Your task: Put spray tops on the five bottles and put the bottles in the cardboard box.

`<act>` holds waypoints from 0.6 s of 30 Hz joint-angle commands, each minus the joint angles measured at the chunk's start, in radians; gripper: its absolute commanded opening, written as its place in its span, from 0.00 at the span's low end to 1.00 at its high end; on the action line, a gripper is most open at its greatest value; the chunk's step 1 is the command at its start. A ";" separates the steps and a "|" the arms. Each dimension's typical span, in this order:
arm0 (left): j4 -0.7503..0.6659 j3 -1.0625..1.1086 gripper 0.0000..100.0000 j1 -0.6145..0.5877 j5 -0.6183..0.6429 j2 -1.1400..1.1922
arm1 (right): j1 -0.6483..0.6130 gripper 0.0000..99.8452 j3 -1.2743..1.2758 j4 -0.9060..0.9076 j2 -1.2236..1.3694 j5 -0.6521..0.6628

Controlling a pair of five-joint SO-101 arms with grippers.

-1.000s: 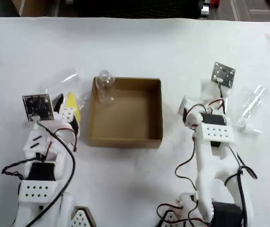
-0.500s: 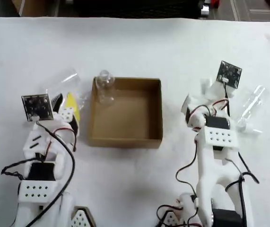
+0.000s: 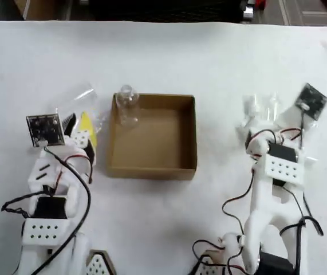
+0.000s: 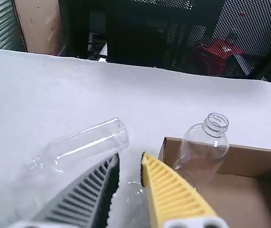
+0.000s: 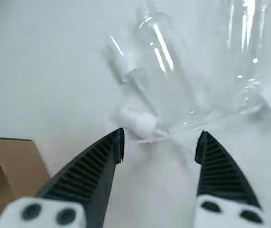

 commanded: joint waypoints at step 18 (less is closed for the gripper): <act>0.003 -0.061 0.08 -0.002 -0.066 0.002 | 0.228 0.23 -0.256 -0.001 0.232 -0.069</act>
